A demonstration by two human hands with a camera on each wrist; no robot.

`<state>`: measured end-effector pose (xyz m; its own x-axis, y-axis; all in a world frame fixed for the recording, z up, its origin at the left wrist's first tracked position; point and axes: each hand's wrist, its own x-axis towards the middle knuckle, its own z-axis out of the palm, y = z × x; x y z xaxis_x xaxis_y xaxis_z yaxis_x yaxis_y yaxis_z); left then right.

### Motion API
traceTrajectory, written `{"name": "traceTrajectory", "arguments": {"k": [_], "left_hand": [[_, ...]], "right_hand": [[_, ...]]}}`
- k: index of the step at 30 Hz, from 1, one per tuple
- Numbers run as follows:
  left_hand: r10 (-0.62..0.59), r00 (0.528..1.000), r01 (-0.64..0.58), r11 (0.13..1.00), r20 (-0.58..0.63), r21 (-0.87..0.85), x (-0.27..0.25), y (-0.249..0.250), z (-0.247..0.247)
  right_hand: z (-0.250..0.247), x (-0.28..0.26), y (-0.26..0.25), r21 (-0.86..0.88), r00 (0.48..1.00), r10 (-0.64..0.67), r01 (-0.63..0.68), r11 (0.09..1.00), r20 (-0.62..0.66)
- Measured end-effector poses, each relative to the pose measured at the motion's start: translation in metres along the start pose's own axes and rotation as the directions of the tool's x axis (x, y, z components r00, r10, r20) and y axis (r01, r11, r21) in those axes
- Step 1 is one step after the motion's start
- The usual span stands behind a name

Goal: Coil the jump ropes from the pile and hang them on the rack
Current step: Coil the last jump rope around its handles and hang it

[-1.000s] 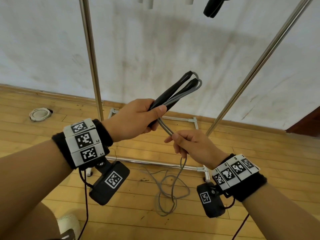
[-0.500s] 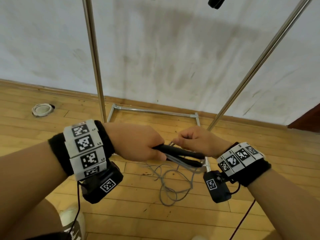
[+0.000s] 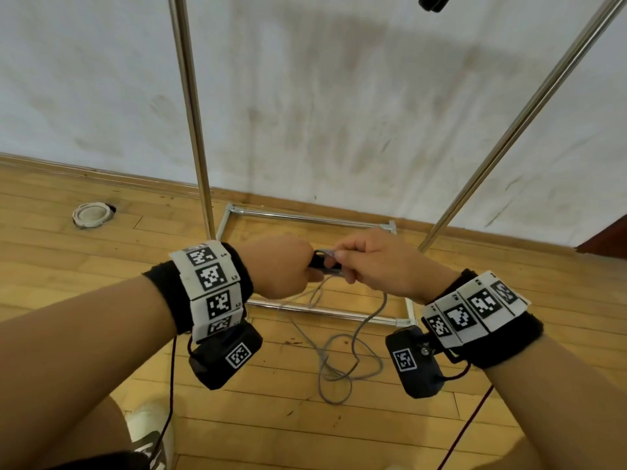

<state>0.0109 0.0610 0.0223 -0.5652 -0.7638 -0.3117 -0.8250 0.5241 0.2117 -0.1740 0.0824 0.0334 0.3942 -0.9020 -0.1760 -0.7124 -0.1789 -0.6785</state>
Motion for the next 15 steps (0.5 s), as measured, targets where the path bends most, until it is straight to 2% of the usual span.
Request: {"name": "traceTrajectory", "arguments": {"k": [3, 8, 12, 15], "left_hand": [[-0.007, 0.996, 0.000, 0.997, -0.094, -0.071, 0.002, -0.012, -0.008], [-0.009, 0.987, -0.021, 0.983, -0.160, -0.181, 0.003, -0.019, -0.009], [-0.007, 0.976, -0.048, 0.967, -0.217, -0.249, 0.003, -0.019, -0.013], [0.009, 0.971, -0.086, 0.946, -0.240, -0.312, -0.001, -0.019, -0.020]], "right_hand": [[-0.003, -0.005, 0.000, 0.192, 0.998, 0.021, -0.031, 0.981, 0.054], [0.001, -0.003, 0.001, 0.255, 0.999, -0.033, 0.043, 0.966, -0.041], [0.016, 0.001, 0.004, 0.479, 0.990, -0.002, 0.069, 0.875, -0.139], [0.026, 0.002, 0.008, 0.606, 0.995, -0.012, 0.068, 0.793, -0.096]]}}
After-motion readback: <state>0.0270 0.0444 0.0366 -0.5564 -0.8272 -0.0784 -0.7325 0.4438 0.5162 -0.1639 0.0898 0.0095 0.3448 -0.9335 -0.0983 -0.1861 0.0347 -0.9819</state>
